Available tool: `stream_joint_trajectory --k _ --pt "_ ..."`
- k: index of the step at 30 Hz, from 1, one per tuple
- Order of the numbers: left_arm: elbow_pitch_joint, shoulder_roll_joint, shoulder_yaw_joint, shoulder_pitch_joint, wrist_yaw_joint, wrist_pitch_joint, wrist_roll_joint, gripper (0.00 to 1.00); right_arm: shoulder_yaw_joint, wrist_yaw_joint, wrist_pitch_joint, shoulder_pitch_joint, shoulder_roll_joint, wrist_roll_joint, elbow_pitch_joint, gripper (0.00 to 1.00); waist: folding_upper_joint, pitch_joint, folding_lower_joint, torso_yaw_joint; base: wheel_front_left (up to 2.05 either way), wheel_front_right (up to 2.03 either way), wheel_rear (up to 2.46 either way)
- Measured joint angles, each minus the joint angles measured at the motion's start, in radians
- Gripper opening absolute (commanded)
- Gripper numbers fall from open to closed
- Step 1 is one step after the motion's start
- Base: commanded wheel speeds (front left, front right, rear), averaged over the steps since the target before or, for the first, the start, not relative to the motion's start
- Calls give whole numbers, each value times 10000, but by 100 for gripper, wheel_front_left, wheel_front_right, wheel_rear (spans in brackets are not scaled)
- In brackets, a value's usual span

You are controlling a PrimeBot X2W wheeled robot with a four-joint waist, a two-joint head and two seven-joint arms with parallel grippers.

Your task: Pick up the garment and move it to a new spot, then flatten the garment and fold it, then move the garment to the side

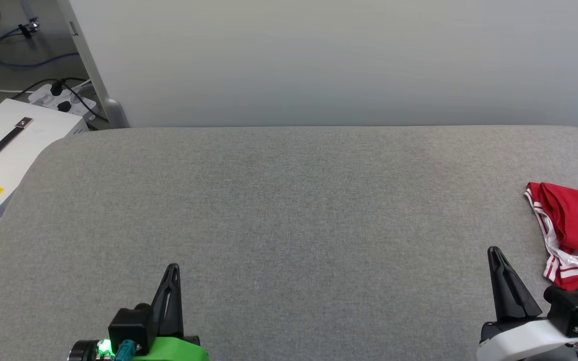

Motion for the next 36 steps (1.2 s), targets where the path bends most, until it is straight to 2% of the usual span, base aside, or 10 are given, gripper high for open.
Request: stream_joint_trajectory --k 36 --pt "-270 -15 267 -161 -4 832 267 0 -10 0 807 -138 165 -675 -144 0 0 143 0 -18 0 0 0"
